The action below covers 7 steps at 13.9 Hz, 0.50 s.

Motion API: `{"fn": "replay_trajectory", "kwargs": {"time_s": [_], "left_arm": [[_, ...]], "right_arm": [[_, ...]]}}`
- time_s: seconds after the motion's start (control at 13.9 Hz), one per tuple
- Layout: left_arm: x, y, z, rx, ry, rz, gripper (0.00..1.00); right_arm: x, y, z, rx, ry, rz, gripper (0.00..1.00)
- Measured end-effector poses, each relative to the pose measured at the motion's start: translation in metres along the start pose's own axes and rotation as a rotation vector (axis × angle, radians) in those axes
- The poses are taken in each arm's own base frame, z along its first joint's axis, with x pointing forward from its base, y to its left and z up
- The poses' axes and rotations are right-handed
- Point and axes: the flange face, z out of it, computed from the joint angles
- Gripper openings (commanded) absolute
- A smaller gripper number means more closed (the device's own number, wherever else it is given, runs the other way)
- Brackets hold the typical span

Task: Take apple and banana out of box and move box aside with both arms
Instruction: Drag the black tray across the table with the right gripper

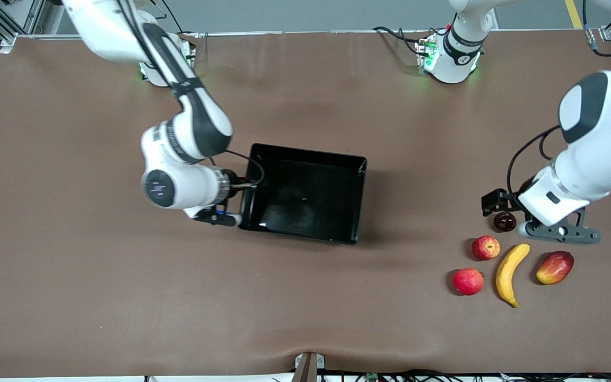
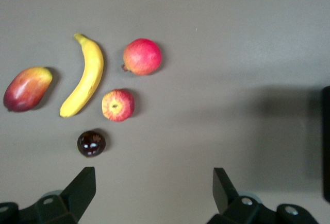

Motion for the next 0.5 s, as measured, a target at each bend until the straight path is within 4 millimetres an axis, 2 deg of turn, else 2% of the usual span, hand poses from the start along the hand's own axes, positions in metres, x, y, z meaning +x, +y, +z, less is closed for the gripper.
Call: {"fn": "replay_trajectory", "kwargs": {"time_s": [0.14, 0.29, 0.36, 0.5], "left_arm": [[-0.013, 0.005, -0.017, 0.022, -0.017, -0.015, 1.0], [-0.023, 0.006, -0.035, 0.042, -0.024, -0.03, 1.0], [-0.027, 0.007, -0.044, 0.048, -0.015, -0.04, 1.0], [-0.032, 0.008, -0.06, 0.057, 0.001, -0.058, 1.0]], "right_arm": [[0.002, 0.031, -0.046, -0.005, -0.018, 0.03, 0.0], [0.009, 0.085, -0.098, -0.064, 0.01, 0.081, 0.0], [0.017, 0.116, -0.116, -0.088, 0.038, 0.109, 0.0], [0.041, 0.168, -0.135, -0.083, 0.121, 0.112, 0.0]]}}
